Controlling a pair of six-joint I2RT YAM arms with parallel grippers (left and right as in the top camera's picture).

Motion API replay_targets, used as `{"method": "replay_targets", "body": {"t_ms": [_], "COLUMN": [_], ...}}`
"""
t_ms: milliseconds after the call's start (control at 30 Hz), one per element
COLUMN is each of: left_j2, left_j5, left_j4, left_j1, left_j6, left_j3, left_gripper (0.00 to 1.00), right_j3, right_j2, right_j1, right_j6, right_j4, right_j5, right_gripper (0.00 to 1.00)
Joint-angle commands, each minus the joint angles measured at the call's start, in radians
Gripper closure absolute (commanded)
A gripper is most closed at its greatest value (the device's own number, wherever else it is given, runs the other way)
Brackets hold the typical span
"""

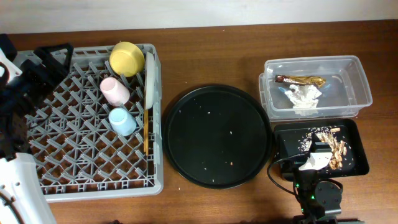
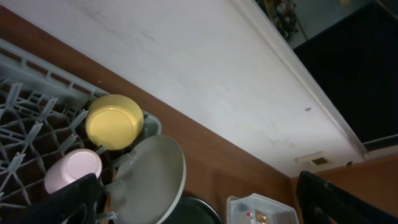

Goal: Sort waste into correct bins and load items into the dishwasher rack

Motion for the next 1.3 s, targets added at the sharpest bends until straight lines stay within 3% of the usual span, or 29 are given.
{"method": "replay_targets", "body": {"t_ms": [0, 133, 300, 567, 600, 667, 767, 833, 967, 1100, 1267], "left_j2": [-0.026, -0.119, -0.327, -0.987, -1.071, -1.200, -1.297, -1.296, -1.297, -1.297, -1.297], "left_j5": [-0.006, -0.024, -0.264, -0.514, -0.536, -0.557, -0.621, -0.743, -0.818, -0.821, -0.801], "left_j4": [0.000, 0.000, -0.132, -0.150, -0.084, 0.192, 0.856, 1.123, 0.996, 0.665, 0.617], "left_j1": [-0.095, -0.329, -0.438, -0.438, -0.438, -0.438, -0.456, -0.511, -0.546, -0.545, -0.537], "left_j6": [0.021, 0.034, 0.043, 0.042, 0.027, -0.014, -0.014, -0.014, -0.013, 0.013, 0.359], "left_j3": [0.003, 0.003, -0.039, -0.824, -0.928, -1.112, -1.350, -1.460, -1.507, -1.507, -1.507], "left_gripper": [0.01, 0.01, 0.01, 0.01, 0.01, 0.01, 0.01, 0.01, 0.01, 0.01, 0.01], "right_j3": [-0.005, -0.005, -0.005, -0.005, -0.005, -0.005, -0.005, -0.005, -0.005, -0.005, -0.005], "right_j2": [-0.008, -0.008, -0.008, -0.008, -0.008, -0.008, -0.008, -0.008, -0.008, -0.008, -0.008], "right_j1": [-0.004, -0.004, -0.004, -0.004, -0.004, -0.004, -0.004, -0.004, -0.004, -0.004, -0.004], "right_j6": [0.007, 0.007, 0.007, 0.007, 0.007, 0.007, 0.007, 0.007, 0.007, 0.007, 0.007], "right_j4": [-0.009, -0.009, -0.009, -0.009, -0.009, -0.009, -0.009, -0.009, -0.009, -0.009, -0.009], "right_j5": [-0.002, -0.002, -0.002, -0.002, -0.002, -0.002, -0.002, -0.002, -0.002, -0.002, -0.002], "right_gripper": [0.01, 0.01, 0.01, 0.01, 0.01, 0.01, 0.01, 0.01, 0.01, 0.01, 0.01]}}
